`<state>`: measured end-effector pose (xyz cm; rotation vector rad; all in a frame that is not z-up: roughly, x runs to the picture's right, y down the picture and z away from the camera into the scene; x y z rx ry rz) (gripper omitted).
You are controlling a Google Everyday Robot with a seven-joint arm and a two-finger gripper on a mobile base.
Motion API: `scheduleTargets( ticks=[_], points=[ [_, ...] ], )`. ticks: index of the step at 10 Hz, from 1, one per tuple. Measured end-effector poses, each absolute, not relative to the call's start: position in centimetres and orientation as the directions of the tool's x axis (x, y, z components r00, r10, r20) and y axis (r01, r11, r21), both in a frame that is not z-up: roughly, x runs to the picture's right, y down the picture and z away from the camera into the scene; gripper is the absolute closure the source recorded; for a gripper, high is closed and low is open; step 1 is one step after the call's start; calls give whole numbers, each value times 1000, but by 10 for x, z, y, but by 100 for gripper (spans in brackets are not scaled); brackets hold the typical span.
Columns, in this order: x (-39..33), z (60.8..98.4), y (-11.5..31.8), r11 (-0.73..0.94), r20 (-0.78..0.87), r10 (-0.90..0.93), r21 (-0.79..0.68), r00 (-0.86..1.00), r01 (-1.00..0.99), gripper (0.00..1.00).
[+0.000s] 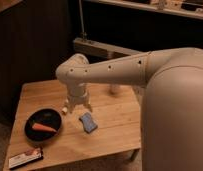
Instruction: Push the ceramic bowl across the table
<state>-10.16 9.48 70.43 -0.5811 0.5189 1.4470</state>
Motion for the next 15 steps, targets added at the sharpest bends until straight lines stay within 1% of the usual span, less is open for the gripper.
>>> scheduleTargets(
  ticks=[3, 4, 5, 6, 8, 9, 10, 11, 12, 15],
  points=[
    [-103, 703, 95, 38, -644, 762, -66, 72, -997, 35],
    [-110, 697, 91, 24, -622, 778, -108, 86, -994, 35],
    [-121, 687, 87, 3, -589, 802, -162, 99, -987, 38],
    [-139, 675, 82, -13, -552, 825, -234, 121, -972, 45],
    [-178, 661, 77, -4, -477, 857, -386, 196, -922, 66],
    [-198, 658, 75, 7, -460, 859, -427, 224, -904, 76],
    [-227, 658, 74, 29, -443, 858, -465, 261, -885, 89],
    [-248, 658, 74, 44, -432, 855, -491, 288, -870, 96],
    [-267, 658, 75, 59, -415, 853, -525, 316, -849, 100],
    [-320, 665, 71, 156, -282, 850, -672, 445, -724, 100]
  ],
)
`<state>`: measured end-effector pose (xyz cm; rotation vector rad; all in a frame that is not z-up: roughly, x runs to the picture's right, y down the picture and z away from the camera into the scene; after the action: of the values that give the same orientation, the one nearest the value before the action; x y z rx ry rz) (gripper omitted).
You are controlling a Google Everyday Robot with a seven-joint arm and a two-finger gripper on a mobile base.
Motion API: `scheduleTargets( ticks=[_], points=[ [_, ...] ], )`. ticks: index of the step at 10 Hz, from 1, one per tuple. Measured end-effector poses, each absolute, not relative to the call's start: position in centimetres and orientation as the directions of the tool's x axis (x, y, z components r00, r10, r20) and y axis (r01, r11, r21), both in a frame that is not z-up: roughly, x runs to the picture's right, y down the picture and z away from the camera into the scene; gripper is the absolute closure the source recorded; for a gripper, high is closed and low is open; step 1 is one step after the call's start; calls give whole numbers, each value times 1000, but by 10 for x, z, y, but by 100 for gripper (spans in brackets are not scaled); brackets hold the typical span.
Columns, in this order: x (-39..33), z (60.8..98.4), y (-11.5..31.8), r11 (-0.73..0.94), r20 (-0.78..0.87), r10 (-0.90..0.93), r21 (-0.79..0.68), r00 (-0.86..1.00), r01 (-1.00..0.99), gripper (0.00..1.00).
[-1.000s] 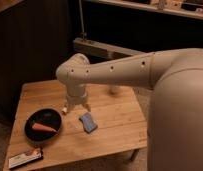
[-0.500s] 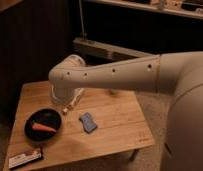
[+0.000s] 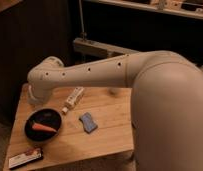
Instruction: Push the ceramic bowl across the table
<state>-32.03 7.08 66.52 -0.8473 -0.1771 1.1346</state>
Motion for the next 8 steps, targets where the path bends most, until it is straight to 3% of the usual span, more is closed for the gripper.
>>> scheduleTargets(
  ticks=[8],
  points=[
    [-414, 696, 96, 318, -191, 725, -759, 661, -568, 100]
  ],
)
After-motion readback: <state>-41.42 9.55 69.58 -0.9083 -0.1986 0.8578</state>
